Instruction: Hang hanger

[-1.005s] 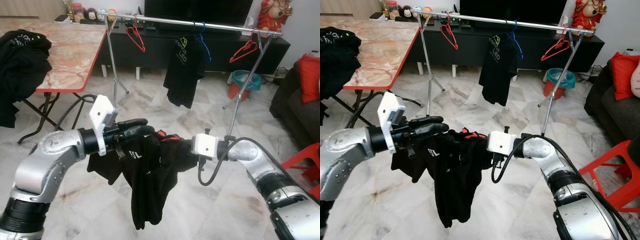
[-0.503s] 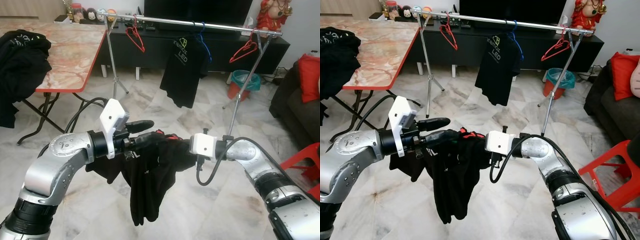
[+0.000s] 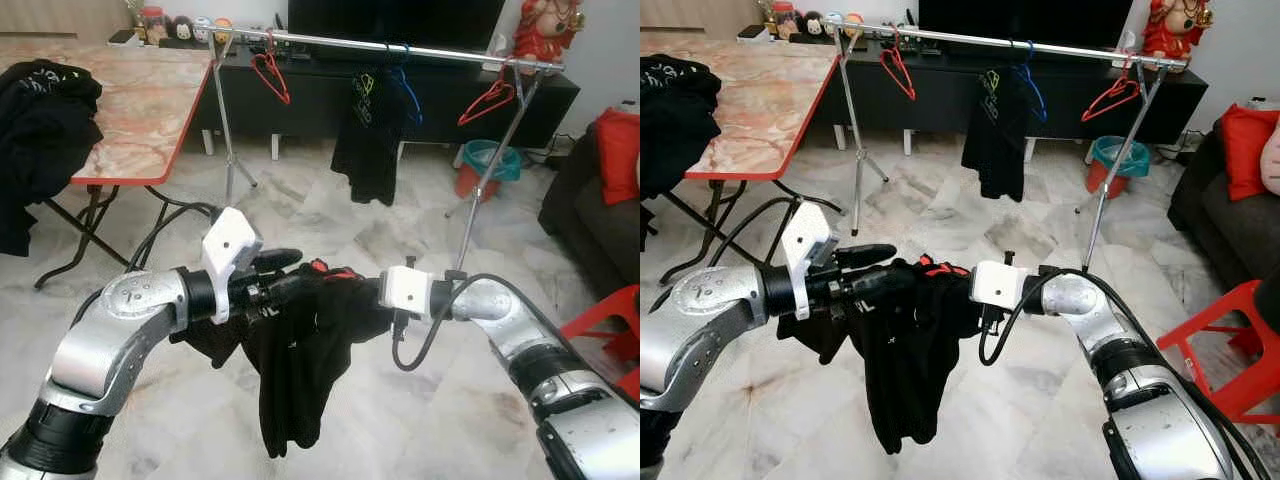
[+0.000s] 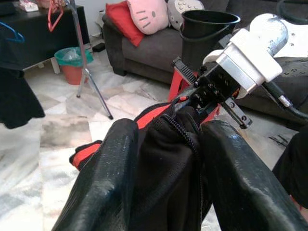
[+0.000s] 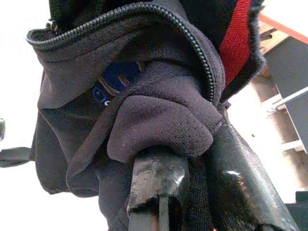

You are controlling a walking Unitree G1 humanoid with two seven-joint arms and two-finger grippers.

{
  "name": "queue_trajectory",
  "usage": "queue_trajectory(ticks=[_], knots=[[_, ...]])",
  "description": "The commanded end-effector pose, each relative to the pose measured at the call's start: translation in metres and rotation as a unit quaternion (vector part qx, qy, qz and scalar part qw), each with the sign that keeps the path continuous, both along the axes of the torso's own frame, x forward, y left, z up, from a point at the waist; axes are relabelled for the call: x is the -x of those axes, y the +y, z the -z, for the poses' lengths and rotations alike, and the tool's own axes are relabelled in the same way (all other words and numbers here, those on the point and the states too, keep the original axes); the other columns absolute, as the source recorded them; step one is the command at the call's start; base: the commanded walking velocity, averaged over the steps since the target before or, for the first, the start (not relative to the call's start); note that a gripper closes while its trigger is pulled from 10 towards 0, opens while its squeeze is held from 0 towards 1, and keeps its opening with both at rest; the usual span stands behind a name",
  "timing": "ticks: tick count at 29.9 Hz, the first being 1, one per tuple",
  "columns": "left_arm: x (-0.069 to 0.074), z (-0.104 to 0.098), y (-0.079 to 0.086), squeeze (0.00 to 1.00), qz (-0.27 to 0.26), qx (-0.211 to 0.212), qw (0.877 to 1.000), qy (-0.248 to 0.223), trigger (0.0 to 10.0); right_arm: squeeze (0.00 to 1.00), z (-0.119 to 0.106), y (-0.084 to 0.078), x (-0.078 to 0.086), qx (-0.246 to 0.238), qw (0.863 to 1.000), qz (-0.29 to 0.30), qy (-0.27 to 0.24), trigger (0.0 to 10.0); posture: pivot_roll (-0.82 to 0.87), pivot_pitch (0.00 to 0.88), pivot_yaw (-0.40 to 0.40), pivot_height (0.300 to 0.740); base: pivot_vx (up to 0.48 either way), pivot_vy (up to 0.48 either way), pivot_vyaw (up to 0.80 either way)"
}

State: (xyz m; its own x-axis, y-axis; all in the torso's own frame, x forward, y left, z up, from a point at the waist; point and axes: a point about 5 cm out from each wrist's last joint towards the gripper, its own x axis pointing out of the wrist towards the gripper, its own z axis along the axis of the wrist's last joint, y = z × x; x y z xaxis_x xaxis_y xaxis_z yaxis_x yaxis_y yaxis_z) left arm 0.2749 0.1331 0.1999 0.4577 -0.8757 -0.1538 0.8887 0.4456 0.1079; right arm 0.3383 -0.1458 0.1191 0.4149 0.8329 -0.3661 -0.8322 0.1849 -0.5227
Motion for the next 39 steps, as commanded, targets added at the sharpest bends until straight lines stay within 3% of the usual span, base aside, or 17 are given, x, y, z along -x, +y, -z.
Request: queue_trajectory(ticks=[1, 2, 3, 5, 26, 39], knots=[[0.003, 0.002, -0.003, 0.0, 0.01, -0.018, 1.0, 0.003, 9.1, 0.0, -0.015, 0.0, -0.007, -0.019, 1.0, 0.004, -0.024, 0.0, 0.11, 0.0, -0.06, 0.74, 0.0, 0.0, 0.0], [0.003, 0.002, -0.003, 0.0, 0.01, -0.018, 1.0, 0.003, 9.1, 0.0, -0.015, 0.0, -0.007, -0.019, 1.0, 0.004, -0.024, 0.0, 0.11, 0.0, -0.06, 0.74, 0.0, 0.0, 0.0], [0.002, 0.002, -0.003, 0.0, 0.01, -0.019, 1.0, 0.002, 7.9, 0.0, -0.015, 0.001, -0.007, -0.019, 1.0, 0.004, -0.024, 0.0, 0.11, 0.0, -0.06, 0.74, 0.0, 0.0, 0.0], [0.001, 0.001, -0.003, 0.0, 0.003, -0.013, 1.0, 0.0, 0.0, 0.0, -0.015, 0.001, -0.007, -0.02, 1.0, 0.004, -0.024, 0.0, 0.11, 0.0, -0.061, 0.74, 0.0, 0.0, 0.0], [-0.002, -0.003, 0.002, 0.0, -0.008, -0.009, 1.0, -0.009, 0.0, 0.0, -0.015, 0.001, -0.007, -0.02, 0.999, 0.005, -0.025, 0.0, 0.11, 0.0, -0.061, 0.74, 0.0, 0.0, 0.0], [-0.018, -0.022, 0.036, 0.0, -0.104, -0.021, 0.992, -0.067, 0.0, 0.0, -0.015, -0.002, -0.009, -0.018, 0.999, 0.024, -0.032, 0.0, 0.11, 0.0, -0.06, 0.74, 0.0, 0.0, 0.0]])
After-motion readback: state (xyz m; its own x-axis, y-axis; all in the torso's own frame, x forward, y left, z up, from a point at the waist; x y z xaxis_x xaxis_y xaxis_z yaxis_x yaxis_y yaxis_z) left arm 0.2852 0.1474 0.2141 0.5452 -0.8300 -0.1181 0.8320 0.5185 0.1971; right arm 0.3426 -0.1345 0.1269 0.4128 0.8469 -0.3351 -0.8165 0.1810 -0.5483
